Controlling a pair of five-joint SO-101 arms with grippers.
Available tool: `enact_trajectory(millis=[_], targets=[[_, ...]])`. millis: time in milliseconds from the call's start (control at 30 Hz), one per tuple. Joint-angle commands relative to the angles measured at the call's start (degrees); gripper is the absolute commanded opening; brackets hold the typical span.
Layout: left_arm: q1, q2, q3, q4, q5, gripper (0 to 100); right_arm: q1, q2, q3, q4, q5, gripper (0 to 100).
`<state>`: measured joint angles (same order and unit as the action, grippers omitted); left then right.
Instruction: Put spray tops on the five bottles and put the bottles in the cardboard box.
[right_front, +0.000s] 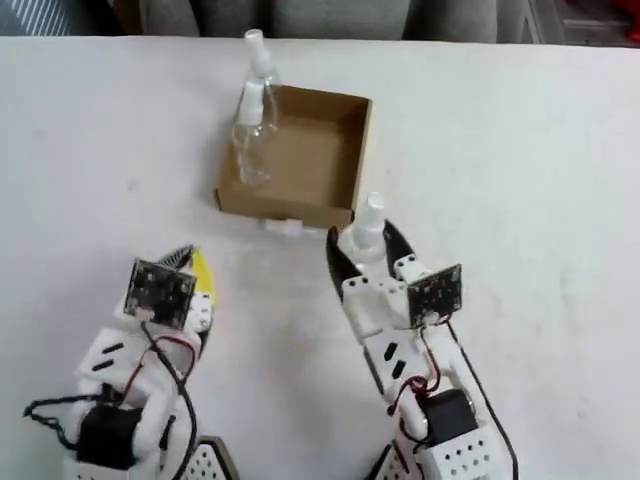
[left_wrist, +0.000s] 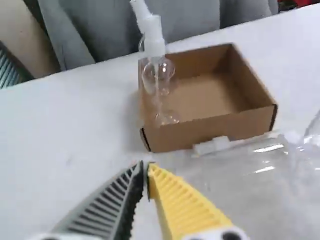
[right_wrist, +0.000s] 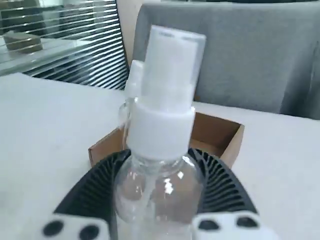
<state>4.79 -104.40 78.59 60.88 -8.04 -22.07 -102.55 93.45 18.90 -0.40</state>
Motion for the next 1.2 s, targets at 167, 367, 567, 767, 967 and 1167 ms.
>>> enact_trajectory(millis=[167,367,567,767,967,1167], targets=[[-5.41,-0.22,10.02,-6.51,-0.44,2,3.38,6.55,-12.40,-9.36,-0.09,1.5],[-4.97,-0.31,15.74,-10.81,-0.53,2,5.41,29.58,-21.98,-20.70,-0.44,1.5],[-5.32,-0.22,18.37,-15.03,-0.62,2,5.05,50.59,-30.59,-33.19,-0.26,1.5],[-5.32,-0.04,18.37,-14.95,-0.97,2,5.49,70.99,-39.91,-42.95,-0.09,1.5],[-5.32,-0.04,18.37,-13.89,-1.05,2,5.49,87.52,-49.49,-47.52,-0.09,1.5],[-5.32,-0.04,18.37,-13.89,-1.05,2,5.58,101.49,-57.76,-51.65,-0.09,1.5]])
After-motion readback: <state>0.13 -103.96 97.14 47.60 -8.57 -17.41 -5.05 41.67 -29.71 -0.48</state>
